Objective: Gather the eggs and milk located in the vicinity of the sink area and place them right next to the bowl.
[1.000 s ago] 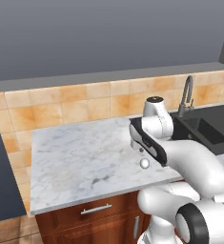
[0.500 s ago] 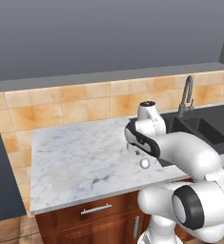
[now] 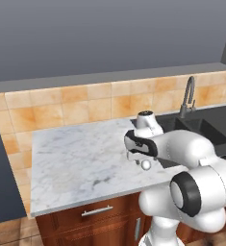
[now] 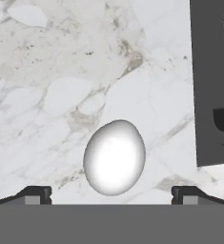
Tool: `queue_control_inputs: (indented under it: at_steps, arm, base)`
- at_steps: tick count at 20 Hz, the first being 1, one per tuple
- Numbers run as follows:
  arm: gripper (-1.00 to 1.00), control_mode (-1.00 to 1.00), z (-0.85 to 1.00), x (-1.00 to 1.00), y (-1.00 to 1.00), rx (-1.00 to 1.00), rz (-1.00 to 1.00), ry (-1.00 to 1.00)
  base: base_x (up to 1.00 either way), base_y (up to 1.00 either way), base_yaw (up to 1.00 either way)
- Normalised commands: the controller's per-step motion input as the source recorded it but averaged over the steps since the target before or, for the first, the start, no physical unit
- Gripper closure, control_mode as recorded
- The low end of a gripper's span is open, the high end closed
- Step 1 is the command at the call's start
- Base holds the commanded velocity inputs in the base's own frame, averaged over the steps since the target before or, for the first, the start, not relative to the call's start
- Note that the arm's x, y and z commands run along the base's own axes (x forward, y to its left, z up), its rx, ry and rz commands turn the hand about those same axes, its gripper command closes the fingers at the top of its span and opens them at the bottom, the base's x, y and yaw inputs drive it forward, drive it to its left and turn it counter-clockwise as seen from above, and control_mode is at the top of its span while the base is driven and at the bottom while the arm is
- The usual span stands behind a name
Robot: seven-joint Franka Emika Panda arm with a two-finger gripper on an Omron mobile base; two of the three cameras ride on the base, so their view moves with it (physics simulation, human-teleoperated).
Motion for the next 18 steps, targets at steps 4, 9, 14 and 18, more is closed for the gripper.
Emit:
queue_control_inputs:
  at_steps: [4,9,14,18]
  arm:
    - [-1.0,-1.0,-0.11,0.0,0.0,0.0,0.0,0.0]
    - [-1.0,-1.0,-0.13,0.0,0.0,0.0,0.0,0.0]
    - [-1.0,-1.0,-0.16,0.01,0.0,0.0,0.0,0.0]
    - [-1.0,-1.0,-0.09,0.03,0.0,0.0,0.0,0.0]
  base:
    - [0.0,0.0,0.0]
    - [0.0,0.0,0.0]
    - [0.0,0.0,0.0]
    - [0.0,0.0,0.0]
